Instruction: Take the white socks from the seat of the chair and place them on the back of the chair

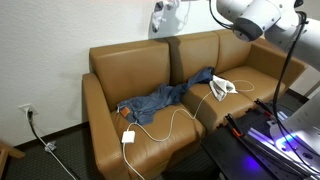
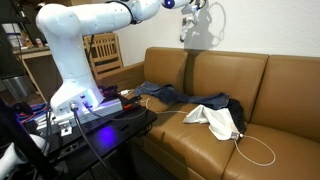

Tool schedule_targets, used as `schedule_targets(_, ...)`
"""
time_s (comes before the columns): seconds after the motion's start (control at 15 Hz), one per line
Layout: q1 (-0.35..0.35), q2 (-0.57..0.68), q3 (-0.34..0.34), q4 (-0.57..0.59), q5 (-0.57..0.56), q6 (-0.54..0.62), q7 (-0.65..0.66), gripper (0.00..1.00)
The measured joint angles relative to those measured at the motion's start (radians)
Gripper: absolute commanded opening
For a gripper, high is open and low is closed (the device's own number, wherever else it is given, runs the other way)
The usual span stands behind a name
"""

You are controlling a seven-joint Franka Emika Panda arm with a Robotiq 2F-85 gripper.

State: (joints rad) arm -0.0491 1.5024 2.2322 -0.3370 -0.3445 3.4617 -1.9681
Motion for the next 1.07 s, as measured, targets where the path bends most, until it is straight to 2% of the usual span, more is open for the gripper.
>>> schedule_targets(0.13,-0.034,0.000,-0.042,0.000,0.171,0.000,-0.053,0.01)
schedule_targets(0.27,-0.072,0.000,-0.143,0.000,0.343,0.000,-0.062,0.01)
schedule_targets(0.53,-0.138,0.001,-0.474,-0.002,0.683,-0.001,-0.005,0.01)
schedule_targets(0.8,-0.164,0.002,-0.811,-0.004,1.024,-0.001,0.108,0.01)
schedule_targets(0.93,-0.160,0.002,-0.972,-0.012,1.145,-0.003,0.243,0.01)
schedule_targets(1.07,-0.139,0.003,-1.098,-0.024,1.184,-0.004,0.421,0.01)
